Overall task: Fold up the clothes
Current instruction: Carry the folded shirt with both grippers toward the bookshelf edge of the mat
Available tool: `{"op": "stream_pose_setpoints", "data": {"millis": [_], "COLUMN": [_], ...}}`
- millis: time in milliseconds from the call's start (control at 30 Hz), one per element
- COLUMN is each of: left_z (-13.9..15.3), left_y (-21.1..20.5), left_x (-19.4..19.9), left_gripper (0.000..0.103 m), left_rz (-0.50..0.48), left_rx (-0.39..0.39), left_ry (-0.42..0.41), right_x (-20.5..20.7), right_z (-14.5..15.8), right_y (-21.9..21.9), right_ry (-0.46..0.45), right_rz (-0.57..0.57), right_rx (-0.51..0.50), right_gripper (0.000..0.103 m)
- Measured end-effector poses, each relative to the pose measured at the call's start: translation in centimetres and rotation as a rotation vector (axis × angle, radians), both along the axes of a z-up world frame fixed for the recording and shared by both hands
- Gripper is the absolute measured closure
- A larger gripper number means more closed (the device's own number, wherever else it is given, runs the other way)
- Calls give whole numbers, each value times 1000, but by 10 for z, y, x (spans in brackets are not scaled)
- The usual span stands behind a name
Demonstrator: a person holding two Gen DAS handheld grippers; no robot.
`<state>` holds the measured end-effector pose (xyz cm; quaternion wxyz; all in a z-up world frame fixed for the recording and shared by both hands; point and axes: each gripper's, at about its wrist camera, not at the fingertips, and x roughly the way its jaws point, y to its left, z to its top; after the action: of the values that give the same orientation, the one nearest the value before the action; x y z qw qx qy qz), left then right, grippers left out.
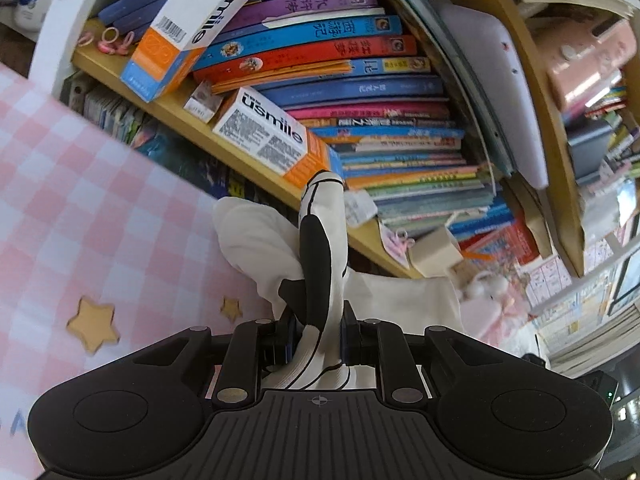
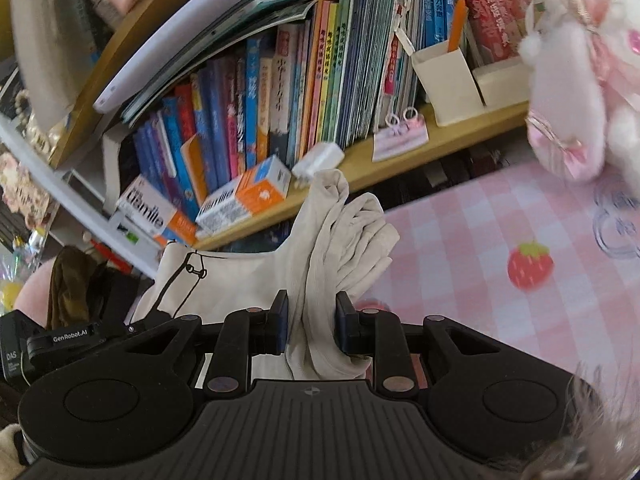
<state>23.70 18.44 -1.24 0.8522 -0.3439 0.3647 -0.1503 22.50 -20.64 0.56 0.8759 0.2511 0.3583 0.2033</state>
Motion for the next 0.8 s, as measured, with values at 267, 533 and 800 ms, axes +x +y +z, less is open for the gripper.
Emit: {"op": "stream_pose_setpoints", "data": {"millis": [267,533,800], "left_z": [-10,-52,-77], "left_y": [-1,6,14], "left_x": [31,40,36], "left_gripper": [85,84,75], "left_rz": [8,119,189], "left_rx": [-12,-92,-192], "left_ry": [-7,59,125], "right_x": [38,54,59], "right_z": [-9,-45,-88], "right_y": [-2,-14,-28], "right_ry": [3,54,165], "right_rz": [-11,-83,-182], "right_rx": [13,121,289], "right_gripper": [82,82,75]}}
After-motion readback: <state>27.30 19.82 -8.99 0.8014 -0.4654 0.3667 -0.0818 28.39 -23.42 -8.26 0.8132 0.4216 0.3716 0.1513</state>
